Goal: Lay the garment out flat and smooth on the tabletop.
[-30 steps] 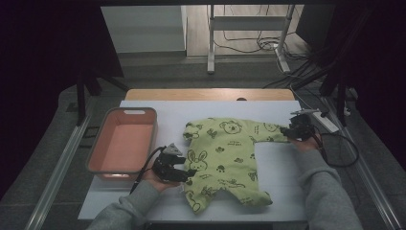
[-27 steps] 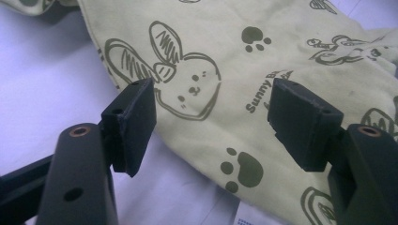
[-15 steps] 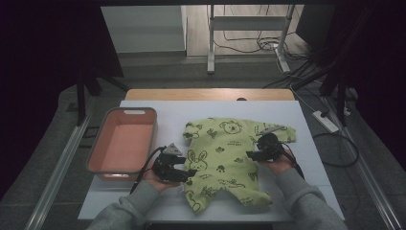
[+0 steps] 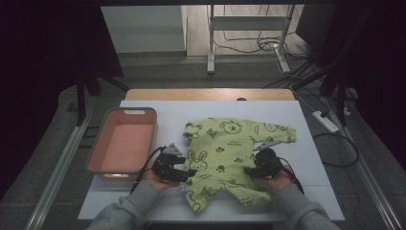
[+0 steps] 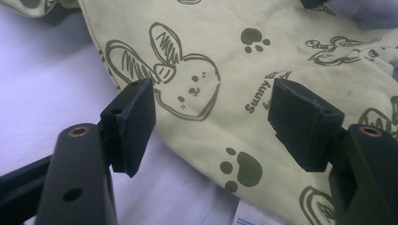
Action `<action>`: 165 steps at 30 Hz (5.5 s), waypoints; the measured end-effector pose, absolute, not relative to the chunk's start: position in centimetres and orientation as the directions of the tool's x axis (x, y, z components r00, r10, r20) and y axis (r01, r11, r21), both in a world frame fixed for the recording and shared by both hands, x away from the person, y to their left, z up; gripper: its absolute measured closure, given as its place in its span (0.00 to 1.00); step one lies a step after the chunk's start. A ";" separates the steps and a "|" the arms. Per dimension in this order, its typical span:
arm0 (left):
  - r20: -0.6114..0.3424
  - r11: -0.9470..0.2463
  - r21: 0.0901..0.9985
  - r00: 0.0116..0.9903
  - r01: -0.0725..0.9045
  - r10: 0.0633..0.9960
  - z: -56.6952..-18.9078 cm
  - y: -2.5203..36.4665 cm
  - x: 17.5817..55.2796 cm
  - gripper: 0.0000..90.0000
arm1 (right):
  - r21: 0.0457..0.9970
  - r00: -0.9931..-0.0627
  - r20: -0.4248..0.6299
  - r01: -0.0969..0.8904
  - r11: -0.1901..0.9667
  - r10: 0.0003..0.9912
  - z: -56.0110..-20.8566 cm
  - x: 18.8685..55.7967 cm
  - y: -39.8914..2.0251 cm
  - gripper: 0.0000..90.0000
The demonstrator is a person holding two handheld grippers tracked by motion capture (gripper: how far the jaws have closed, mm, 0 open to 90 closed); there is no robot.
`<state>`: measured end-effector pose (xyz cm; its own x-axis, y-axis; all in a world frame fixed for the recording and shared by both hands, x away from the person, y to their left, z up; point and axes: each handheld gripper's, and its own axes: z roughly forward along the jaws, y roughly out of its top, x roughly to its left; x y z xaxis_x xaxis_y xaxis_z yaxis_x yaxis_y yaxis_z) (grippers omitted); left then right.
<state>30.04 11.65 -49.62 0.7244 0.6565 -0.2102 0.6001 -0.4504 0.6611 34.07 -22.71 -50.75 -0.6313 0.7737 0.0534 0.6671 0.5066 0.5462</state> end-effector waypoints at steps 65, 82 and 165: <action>-0.171 -0.432 0.652 0.676 0.623 0.717 -50.3 10.0 32.5 0.35 | 0.761 -0.694 0.036 0.486 0.430 0.719 -47.7 29.7 -27.1 0.53; -0.181 -0.390 0.632 0.617 0.670 0.766 -52.0 7.9 37.4 0.57 | 0.772 -0.686 0.031 0.479 0.419 0.727 -48.0 29.7 -27.4 0.53; -0.275 -0.409 0.654 0.704 0.636 0.655 -47.0 2.4 40.4 0.93 | 0.765 -0.673 0.030 0.491 0.416 0.739 -48.2 29.8 -28.0 0.53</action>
<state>40.43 2.45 -47.00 0.7041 0.6545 -0.2753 0.6361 -0.4092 0.6541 29.75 -28.01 -48.21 -0.6731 0.7389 0.0299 0.4910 0.4162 0.7653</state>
